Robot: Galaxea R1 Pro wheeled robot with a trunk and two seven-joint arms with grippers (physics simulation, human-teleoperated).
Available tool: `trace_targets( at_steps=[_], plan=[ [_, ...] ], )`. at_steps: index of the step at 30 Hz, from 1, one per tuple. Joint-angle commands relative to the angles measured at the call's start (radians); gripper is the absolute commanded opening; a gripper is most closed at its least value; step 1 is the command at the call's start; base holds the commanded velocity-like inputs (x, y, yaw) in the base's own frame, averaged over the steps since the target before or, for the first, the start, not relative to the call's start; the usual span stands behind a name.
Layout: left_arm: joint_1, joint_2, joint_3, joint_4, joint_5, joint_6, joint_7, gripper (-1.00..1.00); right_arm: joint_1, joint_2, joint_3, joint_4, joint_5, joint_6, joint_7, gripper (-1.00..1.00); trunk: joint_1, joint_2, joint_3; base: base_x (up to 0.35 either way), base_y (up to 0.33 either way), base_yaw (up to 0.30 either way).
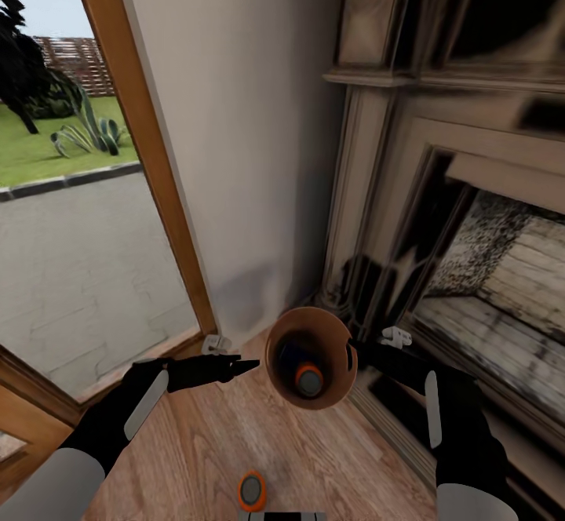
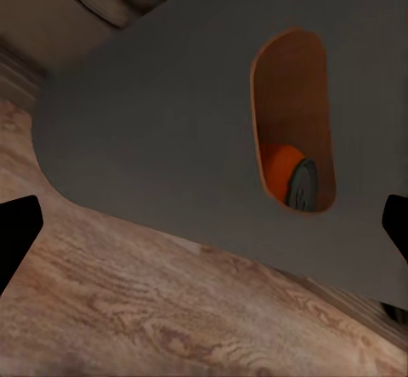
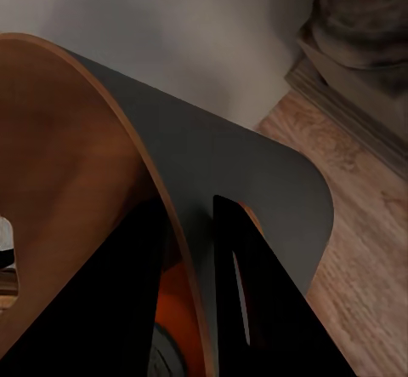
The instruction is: Put the three can of soda from the living room inside the tash can in the kitchen.
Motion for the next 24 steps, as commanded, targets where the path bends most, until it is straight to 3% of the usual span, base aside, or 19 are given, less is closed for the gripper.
trace_targets(
  at_steps=[1,15,18,21,22,24],
  plan=[
    [0.0,0.0,0.0,0.0,0.0,0.0,0.0,1.0,0.0,0.0,0.0,-0.001,-0.03,0.012,0.002,-1.0,0.0,0.0,-0.002,0.0,0.0,0.0],
    [0.0,0.005,-0.004,-0.012,-0.001,0.005,0.007,1.0,0.0,0.0,0.0,-0.001,-0.03,0.014,0.002,-1.0,0.0,0.0,-0.024,0.0,0.0,0.0],
    [0.0,0.044,-0.005,-0.015,-0.001,0.005,0.003,1.0,0.0,0.0,0.0,-0.001,-0.03,0.014,0.001,-1.0,0.0,0.0,-0.029,0.0,0.0,0.0],
    [0.0,0.096,-0.004,-0.019,0.0,0.004,0.0,1.0,0.0,0.0,0.0,-0.001,-0.03,0.014,0.0,-1.0,0.0,0.0,-0.034,0.0,0.0,0.0],
    [0.0,0.128,-0.004,-0.022,0.0,0.003,-0.001,1.0,0.0,0.0,0.0,-0.001,-0.03,0.014,0.0,-1.0,0.0,0.0,-0.035,0.0,0.0,0.0],
    [0.0,0.155,-0.003,-0.027,0.0,0.003,-0.002,1.0,0.0,0.0,0.0,-0.001,-0.03,0.014,0.0,-1.0,0.0,0.0,-0.039,0.0,0.0,0.0]
  ],
)
